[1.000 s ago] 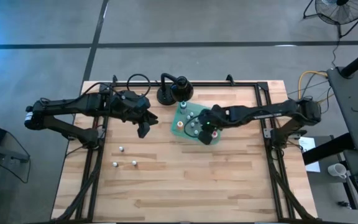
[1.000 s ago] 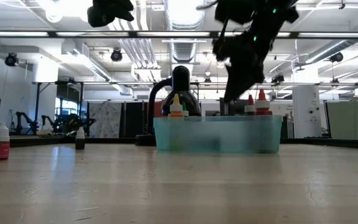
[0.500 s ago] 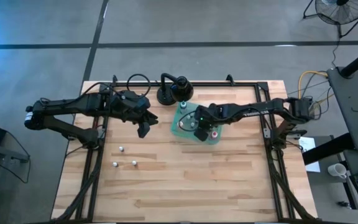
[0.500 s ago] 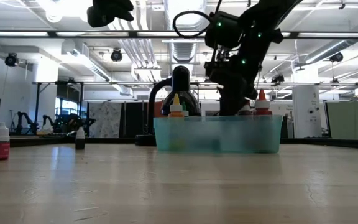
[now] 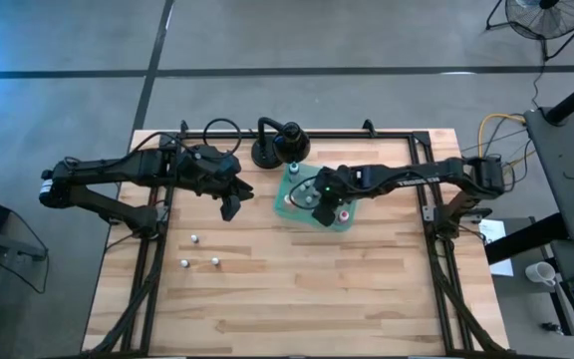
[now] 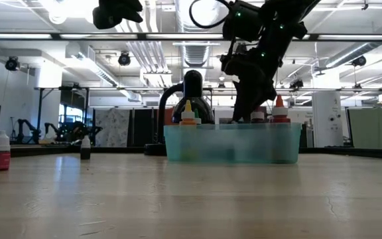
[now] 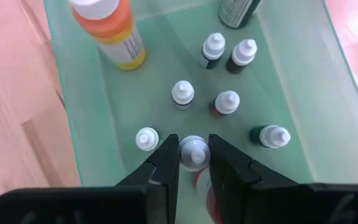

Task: Pick & Place food coloring
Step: Put the green food coloring bottle into the bin

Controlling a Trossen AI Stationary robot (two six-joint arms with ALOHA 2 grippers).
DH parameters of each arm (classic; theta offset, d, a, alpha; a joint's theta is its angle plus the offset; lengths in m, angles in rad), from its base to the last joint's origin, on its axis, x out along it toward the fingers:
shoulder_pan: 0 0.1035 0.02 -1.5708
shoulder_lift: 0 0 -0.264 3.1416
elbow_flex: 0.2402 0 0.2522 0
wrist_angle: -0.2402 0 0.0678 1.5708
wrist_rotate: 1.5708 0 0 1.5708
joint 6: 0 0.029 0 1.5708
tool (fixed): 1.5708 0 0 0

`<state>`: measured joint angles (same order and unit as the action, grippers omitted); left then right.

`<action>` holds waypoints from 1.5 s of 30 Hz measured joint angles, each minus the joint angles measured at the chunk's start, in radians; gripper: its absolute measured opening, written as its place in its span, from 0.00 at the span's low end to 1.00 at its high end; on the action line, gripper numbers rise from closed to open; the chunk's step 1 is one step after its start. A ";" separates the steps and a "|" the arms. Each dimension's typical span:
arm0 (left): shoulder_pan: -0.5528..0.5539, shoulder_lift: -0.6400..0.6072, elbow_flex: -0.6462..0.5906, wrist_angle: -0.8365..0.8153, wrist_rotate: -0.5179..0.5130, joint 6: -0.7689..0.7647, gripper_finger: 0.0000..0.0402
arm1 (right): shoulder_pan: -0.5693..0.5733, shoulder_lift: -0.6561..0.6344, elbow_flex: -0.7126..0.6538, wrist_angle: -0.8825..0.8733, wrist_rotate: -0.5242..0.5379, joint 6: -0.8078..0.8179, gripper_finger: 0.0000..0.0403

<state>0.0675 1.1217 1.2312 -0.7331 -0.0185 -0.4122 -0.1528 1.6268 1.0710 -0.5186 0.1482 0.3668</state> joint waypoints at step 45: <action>0.000 0.000 -0.010 0.044 -0.003 -0.003 0.20 | -0.218 0.236 0.278 -0.137 -0.080 0.027 0.16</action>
<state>0.0676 1.1217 1.2213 -0.6891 -0.0218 -0.4149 -0.3710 1.8630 1.3494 -0.6552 0.0681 0.3941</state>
